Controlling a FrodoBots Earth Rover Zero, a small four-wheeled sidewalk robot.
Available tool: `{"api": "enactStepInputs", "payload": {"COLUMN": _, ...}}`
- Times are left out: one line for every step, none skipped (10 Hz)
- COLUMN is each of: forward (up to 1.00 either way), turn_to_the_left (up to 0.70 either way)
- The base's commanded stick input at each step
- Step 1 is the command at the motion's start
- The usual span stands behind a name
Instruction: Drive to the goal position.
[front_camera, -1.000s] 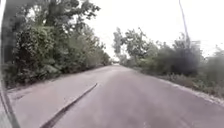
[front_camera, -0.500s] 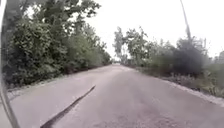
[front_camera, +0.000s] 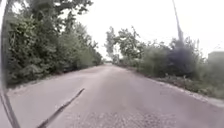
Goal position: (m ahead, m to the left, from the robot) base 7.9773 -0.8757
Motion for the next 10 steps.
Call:
{"api": "enactStepInputs", "payload": {"forward": 0.70, "turn_to_the_left": 0.00}}
{"api": "enactStepInputs", "payload": {"forward": 0.70, "turn_to_the_left": 0.00}}
{"api": "enactStepInputs", "payload": {"forward": 0.70, "turn_to_the_left": 0.00}}
{"api": "enactStepInputs", "payload": {"forward": 0.70, "turn_to_the_left": 0.00}}
{"api": "enactStepInputs", "payload": {"forward": 0.70, "turn_to_the_left": 0.00}}
{"api": "enactStepInputs", "payload": {"forward": 0.70, "turn_to_the_left": 0.00}}
{"api": "enactStepInputs", "payload": {"forward": 0.70, "turn_to_the_left": 0.00}}
{"api": "enactStepInputs", "payload": {"forward": 0.70, "turn_to_the_left": 0.00}}
{"api": "enactStepInputs", "payload": {"forward": 0.70, "turn_to_the_left": 0.00}}
{"api": "enactStepInputs", "payload": {"forward": 0.70, "turn_to_the_left": 0.00}}
